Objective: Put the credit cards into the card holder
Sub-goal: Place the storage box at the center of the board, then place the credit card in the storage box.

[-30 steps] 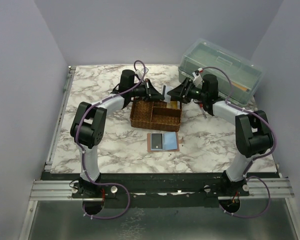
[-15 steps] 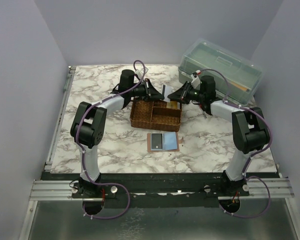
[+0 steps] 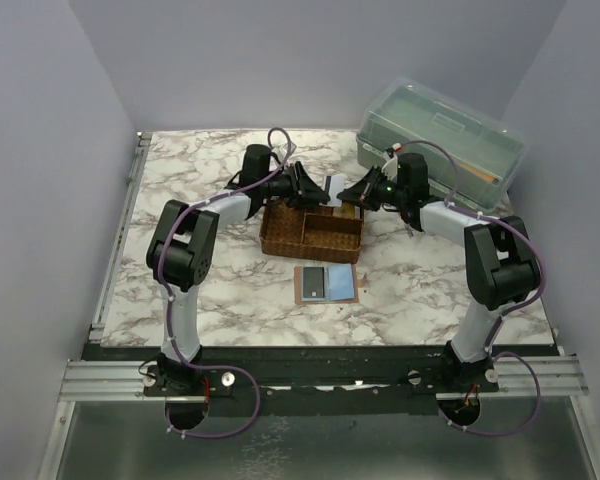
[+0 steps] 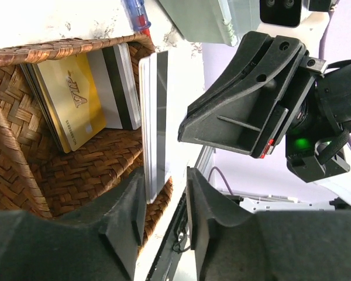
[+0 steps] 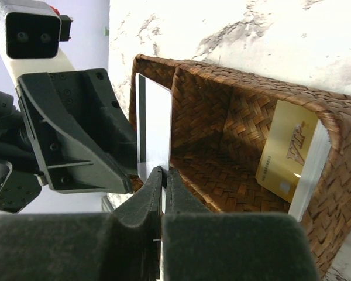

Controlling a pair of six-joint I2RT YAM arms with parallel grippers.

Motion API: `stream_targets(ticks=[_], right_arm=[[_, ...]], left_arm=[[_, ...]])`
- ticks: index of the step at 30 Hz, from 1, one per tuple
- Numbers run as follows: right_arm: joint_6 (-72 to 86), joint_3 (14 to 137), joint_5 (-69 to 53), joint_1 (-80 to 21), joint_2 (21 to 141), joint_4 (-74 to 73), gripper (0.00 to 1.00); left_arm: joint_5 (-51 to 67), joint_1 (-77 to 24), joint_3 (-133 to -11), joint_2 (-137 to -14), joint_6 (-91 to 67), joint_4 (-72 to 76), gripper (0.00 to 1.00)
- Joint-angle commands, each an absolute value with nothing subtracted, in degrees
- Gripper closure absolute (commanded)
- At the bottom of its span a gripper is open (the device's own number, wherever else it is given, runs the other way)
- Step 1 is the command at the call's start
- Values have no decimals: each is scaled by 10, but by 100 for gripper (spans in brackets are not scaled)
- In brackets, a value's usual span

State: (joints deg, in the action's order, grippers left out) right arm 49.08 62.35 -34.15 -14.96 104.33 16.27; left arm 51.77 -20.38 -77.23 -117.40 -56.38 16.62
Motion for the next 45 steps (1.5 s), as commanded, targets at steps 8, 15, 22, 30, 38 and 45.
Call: stream_targets(ticks=[8, 15, 22, 30, 38, 45], right_arm=[[482, 597, -304, -130, 1039, 137, 100], [479, 587, -310, -121, 1039, 139, 100], [454, 603, -326, -121, 1038, 121, 100], [420, 608, -367, -121, 1028, 142, 100], [374, 588, -451, -112, 1014, 232, 100], [380, 580, -556, -85, 1012, 298, 100]], left_arm=[[509, -201, -795, -1199, -577, 172, 63], [481, -197, -790, -1191, -554, 134, 59], [387, -213, -827, -1149, -426, -13, 48], [285, -250, -863, -1130, -362, -68, 38], [464, -198, -905, -1172, -406, -55, 43], [610, -164, -854, -1160, -471, 107, 46]])
